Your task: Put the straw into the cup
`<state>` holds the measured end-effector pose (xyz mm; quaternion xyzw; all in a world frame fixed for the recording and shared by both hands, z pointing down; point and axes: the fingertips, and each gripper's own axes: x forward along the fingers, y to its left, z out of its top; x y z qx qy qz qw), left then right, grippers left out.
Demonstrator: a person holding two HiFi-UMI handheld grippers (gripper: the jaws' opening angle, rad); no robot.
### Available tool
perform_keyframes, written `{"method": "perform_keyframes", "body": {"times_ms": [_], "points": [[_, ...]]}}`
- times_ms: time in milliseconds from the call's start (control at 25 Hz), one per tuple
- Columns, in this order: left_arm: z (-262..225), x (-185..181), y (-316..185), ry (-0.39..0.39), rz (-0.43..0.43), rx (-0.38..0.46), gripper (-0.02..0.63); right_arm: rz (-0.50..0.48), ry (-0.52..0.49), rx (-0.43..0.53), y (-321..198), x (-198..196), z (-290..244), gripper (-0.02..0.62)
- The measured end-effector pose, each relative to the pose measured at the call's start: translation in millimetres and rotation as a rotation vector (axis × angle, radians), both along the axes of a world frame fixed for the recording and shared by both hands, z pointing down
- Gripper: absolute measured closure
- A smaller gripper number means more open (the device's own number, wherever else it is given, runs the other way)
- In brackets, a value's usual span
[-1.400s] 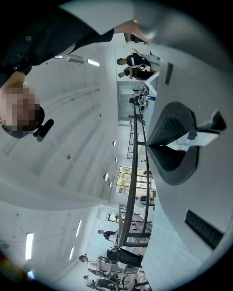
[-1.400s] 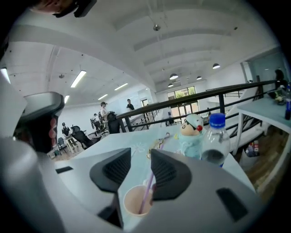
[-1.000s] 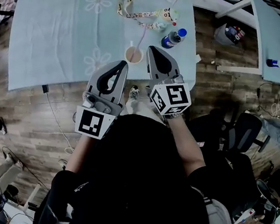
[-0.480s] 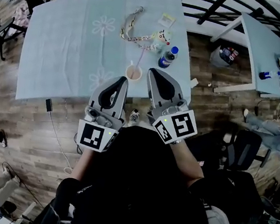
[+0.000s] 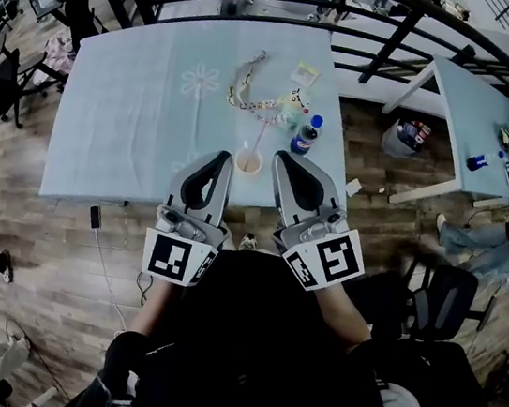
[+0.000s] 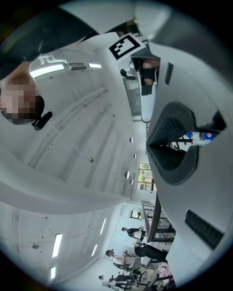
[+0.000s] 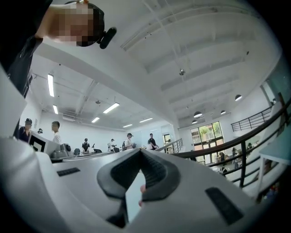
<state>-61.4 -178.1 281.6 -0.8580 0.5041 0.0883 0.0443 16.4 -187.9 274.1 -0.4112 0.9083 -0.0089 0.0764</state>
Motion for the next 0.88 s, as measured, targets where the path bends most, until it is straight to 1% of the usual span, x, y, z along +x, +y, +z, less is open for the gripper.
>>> {"method": "perform_keyframes", "body": {"times_ms": [120, 360, 520, 720, 880], "points": [[8, 0, 4, 0.002, 0.010, -0.033, 0.592, -0.005, -0.016, -0.012, 5, -1, 3, 0.588], [3, 7, 11, -0.026, 0.038, -0.020, 0.594, -0.016, -0.040, -0.028, 7, 0, 2, 0.588], [8, 7, 11, -0.045, 0.035, -0.035, 0.594, -0.020, -0.046, -0.036, 8, 0, 5, 0.588], [14, 9, 15, -0.038, 0.034, -0.042, 0.594, -0.020, -0.055, -0.045, 10, 0, 9, 0.588], [16, 10, 16, -0.038, 0.035, -0.056, 0.594, -0.024, -0.042, -0.042, 15, -1, 10, 0.588]]}}
